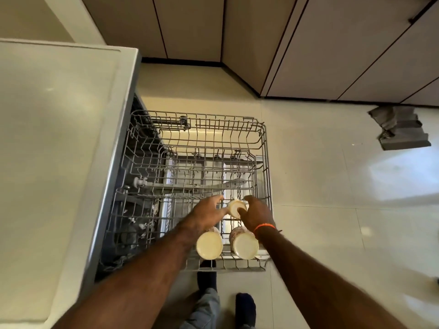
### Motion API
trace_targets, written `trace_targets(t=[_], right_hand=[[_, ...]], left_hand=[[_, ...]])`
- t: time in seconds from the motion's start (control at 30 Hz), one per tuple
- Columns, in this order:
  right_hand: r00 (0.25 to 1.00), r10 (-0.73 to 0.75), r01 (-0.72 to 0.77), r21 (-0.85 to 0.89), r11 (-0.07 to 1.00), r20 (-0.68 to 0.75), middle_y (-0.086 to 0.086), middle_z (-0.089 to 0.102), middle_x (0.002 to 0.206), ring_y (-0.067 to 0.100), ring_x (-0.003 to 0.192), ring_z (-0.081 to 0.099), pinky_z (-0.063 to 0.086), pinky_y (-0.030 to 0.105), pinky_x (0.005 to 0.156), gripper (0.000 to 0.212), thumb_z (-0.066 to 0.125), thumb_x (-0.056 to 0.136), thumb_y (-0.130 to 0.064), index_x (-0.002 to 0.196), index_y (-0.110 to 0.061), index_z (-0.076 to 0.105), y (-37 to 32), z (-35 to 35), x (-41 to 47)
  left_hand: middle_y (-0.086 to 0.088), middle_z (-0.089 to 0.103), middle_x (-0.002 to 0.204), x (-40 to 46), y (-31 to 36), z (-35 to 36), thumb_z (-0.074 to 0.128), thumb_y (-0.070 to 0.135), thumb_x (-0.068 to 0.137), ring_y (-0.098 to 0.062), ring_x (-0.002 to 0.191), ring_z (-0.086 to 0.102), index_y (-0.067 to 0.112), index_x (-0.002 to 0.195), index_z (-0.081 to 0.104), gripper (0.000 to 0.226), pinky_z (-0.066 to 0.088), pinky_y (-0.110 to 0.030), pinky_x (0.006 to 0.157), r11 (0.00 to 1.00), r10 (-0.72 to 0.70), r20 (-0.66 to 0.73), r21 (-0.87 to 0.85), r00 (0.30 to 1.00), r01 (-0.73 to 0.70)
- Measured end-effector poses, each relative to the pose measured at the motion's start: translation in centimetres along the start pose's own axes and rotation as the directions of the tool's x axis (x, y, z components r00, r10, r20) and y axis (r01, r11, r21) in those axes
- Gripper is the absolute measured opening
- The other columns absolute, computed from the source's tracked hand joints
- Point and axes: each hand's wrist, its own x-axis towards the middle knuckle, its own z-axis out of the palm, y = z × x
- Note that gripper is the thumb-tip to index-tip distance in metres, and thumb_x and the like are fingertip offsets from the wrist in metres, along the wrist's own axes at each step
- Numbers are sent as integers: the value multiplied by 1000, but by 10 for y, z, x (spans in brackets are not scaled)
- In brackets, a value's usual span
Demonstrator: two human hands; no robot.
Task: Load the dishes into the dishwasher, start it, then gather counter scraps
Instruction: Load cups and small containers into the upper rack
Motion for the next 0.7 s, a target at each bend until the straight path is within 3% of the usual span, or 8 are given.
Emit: trace_targets(t=[0.07, 0.13, 0.23, 0.33, 0.5, 0.7], right_hand=[[994, -88, 93, -84, 992, 63, 13, 59, 136, 30, 120, 59, 47, 39, 100, 55, 65, 92, -27, 143, -14, 48, -8, -13, -12], [981, -152, 169, -155, 973, 117, 15, 53, 142, 32, 123, 57, 47, 42, 103, 61, 65, 92, -29, 147, -15, 42, -19, -26, -27], [961, -243, 264, -176, 948, 136, 16, 46, 149, 35, 128, 54, 46, 45, 105, 71, 65, 92, -29, 152, -14, 31, -39, -47, -53], [919, -376, 392, -204, 897, 115, 16, 38, 154, 38, 131, 51, 45, 45, 106, 67, 65, 92, -31, 150, -13, 36, -68, -66, -82], [759, -628, 651, -167, 741, 170, 14, 40, 152, 34, 131, 50, 43, 39, 104, 53, 63, 95, -30, 144, -14, 48, -125, -77, -145], [526, -791, 848, -129, 514, 312, 9, 60, 134, 29, 124, 57, 45, 34, 101, 41, 61, 89, -27, 129, -18, 61, -196, -52, -221]], left_hand=[[-12, 41, 157, -18, 3, -7, 61, 38, 97, -29, 127, 58, 24, 154, 36, 64, 49, -38, 102, 998, 38, -17, 56, 999, -37], [-10, 43, 156, -42, 9, -17, 60, 32, 99, -16, 113, 63, 24, 153, 37, 60, 48, -26, 91, 991, 77, -29, 113, 997, -73], [-6, 45, 155, -85, 18, -32, 61, 31, 97, -23, 132, 52, 23, 151, 41, 58, 43, -34, 107, 978, 94, -102, 198, 990, -73], [-4, 55, 145, -138, 26, -45, 60, 29, 94, -24, 129, 55, 19, 143, 51, 51, 47, -41, 107, 974, 122, -216, 215, 969, -75], [0, 58, 145, -232, 9, -54, 53, 48, 89, -19, 130, 55, 26, 146, 48, 61, 47, -40, 108, 988, 134, -483, 134, 865, -79], [-1, 59, 142, -347, -28, -52, 67, 33, 93, -18, 129, 55, 16, 144, 53, 55, 40, -27, 105, 1000, 18, -754, 27, 657, 3]])
